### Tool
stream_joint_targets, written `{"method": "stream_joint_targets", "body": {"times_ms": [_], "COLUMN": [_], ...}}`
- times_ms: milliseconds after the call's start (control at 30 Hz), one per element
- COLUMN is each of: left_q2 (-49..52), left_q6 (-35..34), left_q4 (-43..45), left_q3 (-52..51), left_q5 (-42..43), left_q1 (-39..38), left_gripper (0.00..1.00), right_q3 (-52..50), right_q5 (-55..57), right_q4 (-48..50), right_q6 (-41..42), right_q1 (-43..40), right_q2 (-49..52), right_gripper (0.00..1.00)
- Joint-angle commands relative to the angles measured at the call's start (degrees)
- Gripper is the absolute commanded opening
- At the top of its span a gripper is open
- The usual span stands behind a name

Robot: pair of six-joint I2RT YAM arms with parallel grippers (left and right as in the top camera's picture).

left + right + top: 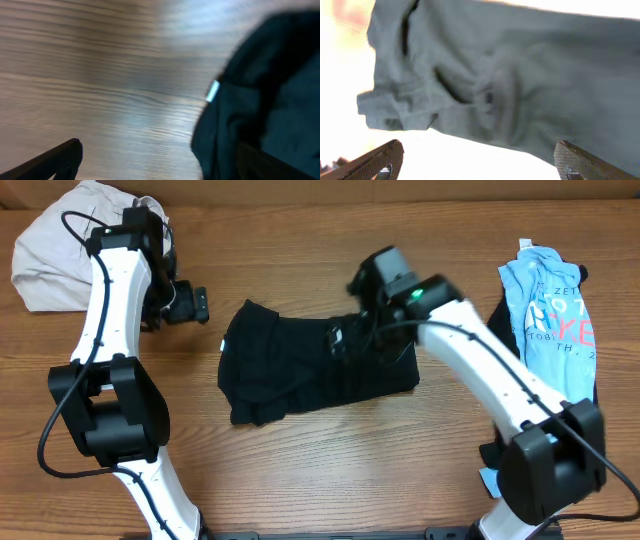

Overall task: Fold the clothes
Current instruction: 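Fold the shirt's right end leftward over itself with the right gripper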

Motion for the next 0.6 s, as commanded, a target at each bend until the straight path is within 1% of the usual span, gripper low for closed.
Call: {"method": "stream_joint_targets", "body": {"times_ms": [0,133,233,400,567], "left_q2": [-1.07,-1.07,-1.07,-1.07,-1.07], "left_q6": [8.33,13.29,14.16,14.14,14.19], "left_q4": [0.79,4.07,7.61,13.25,18.16], "left_q3": [-4.28,-9.03,-12.07,-16.72,-22.01], "left_q5": [9.81,17.62,20.85,21.18,22.01], "left_q1": [0.02,-0.04,-0.13,-0.15,-1.07], "left_gripper": [1.00,1.00,1.00,1.00,1.00], "right_q3": [1.97,1.95,1.88,1.36,1.36], "right_q5": [2.47,2.29,2.05,2.05,2.08], "right_q4": [-1.81,-4.57,-5.49,-5.55,-5.18], "right_q6": [-1.97,-5.03,-6.21,-7.13,-7.48], "right_q1": [-5.42,-11.15,-14.45,-16.57,-16.72], "right_q2": [-2.03,-2.03,-2.03,-2.03,-2.03], "right_gripper": [1.00,1.00,1.00,1.00,1.00]}}
